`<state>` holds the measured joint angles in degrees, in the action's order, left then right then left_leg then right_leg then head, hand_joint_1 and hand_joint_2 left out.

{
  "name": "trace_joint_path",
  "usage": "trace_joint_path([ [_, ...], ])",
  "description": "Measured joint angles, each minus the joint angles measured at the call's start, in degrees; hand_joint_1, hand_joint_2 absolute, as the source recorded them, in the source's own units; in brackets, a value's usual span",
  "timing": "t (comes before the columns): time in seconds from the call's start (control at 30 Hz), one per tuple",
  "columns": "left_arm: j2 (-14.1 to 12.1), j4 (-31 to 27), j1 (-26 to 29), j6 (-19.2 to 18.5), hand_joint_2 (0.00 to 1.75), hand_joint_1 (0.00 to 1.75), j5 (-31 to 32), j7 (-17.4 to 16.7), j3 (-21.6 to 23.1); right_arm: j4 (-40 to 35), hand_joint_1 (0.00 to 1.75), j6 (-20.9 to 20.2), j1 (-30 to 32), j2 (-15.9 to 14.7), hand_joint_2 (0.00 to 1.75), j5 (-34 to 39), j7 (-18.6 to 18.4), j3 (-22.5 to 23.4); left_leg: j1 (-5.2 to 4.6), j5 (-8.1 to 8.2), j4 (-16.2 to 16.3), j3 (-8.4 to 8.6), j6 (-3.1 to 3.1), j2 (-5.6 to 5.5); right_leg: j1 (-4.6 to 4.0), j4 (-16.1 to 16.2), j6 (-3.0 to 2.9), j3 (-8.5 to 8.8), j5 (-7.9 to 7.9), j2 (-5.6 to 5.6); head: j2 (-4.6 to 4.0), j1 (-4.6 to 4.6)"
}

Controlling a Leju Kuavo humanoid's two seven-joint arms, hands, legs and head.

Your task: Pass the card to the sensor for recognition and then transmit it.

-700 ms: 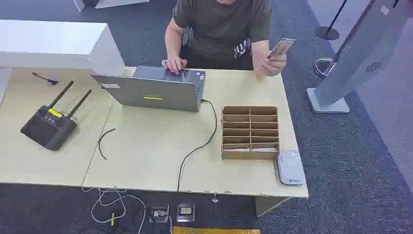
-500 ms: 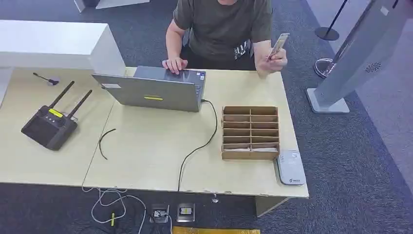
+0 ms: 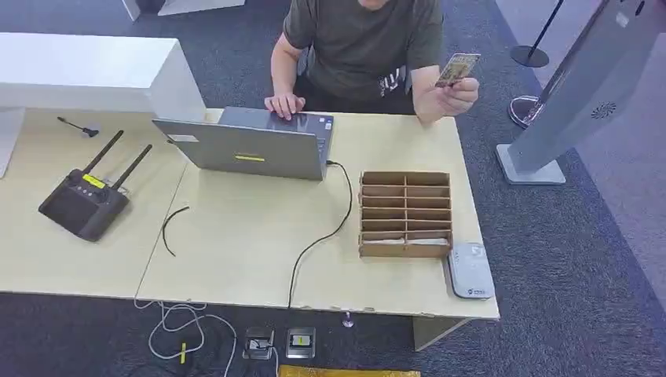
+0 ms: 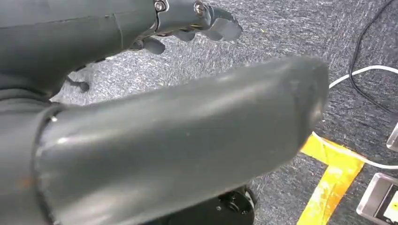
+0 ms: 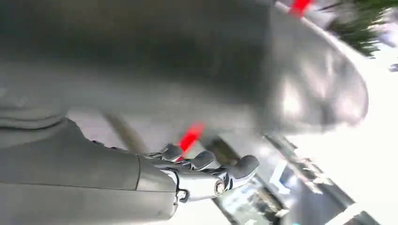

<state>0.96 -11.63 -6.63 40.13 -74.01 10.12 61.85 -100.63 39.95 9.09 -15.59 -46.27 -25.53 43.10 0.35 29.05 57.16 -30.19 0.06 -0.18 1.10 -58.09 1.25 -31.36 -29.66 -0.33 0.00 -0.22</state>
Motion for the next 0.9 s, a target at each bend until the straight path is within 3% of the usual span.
trace_joint_path([
  [0.17,0.02,0.02,-0.04,0.0,0.0,0.0,0.65,0.0,-0.37,-6.48,0.0,-0.52,0.5,-5.98,1.75,-4.15,-6.88,-8.56,-0.02,0.0,0.0,0.01,0.01,0.01,0.02,0.0,0.01,0.01,0.01,0.01,0.0,-0.02],
  [0.3,0.04,0.02,0.01,0.0,0.0,0.0,1.55,0.26,-0.57,-10.77,0.0,-4.26,-0.7,-10.7,1.75,-7.34,-10.07,-15.59,-0.02,-0.02,0.0,0.02,0.02,-0.01,0.02,0.0,0.03,0.01,0.02,-0.01,0.0,-0.04],
  [0.4,0.0,0.02,0.01,-0.07,0.0,0.0,2.43,0.77,-0.57,-13.48,0.0,-7.41,-1.9,-13.79,1.75,-7.71,-10.35,-20.63,-0.01,-0.03,0.01,0.02,0.02,-0.03,0.01,0.0,0.03,0.01,0.02,-0.03,0.0,-0.02],
  [0.57,-0.02,0.02,0.06,-0.2,0.0,0.0,3.08,1.12,-0.57,-16.13,0.0,-9.51,-3.35,-16.3,1.75,-7.82,-9.52,-26.21,0.0,-0.05,0.0,0.05,0.04,-0.05,0.0,0.0,0.03,-0.03,0.02,-0.05,0.0,-0.02],
  [0.73,-0.15,0.02,0.0,-0.72,0.0,0.0,4.26,1.42,-0.57,-17.15,0.0,-16.62,-7.47,-19.63,1.75,-6.2,-8.78,-33.31,-0.01,-0.05,0.0,0.07,0.04,-0.02,0.0,-0.01,0.03,-0.05,0.02,0.01,0.0,-0.02],
  [0.9,-0.46,0.02,0.14,-1.11,0.0,0.0,4.96,1.42,-0.57,-17.48,0.0,-19.08,-10.18,-22.42,1.75,-5.5,-9.68,-38.95,-0.01,-0.1,0.01,0.04,0.04,-0.13,0.01,-0.01,0.03,-0.04,0.02,-0.14,0.0,-0.02],
])
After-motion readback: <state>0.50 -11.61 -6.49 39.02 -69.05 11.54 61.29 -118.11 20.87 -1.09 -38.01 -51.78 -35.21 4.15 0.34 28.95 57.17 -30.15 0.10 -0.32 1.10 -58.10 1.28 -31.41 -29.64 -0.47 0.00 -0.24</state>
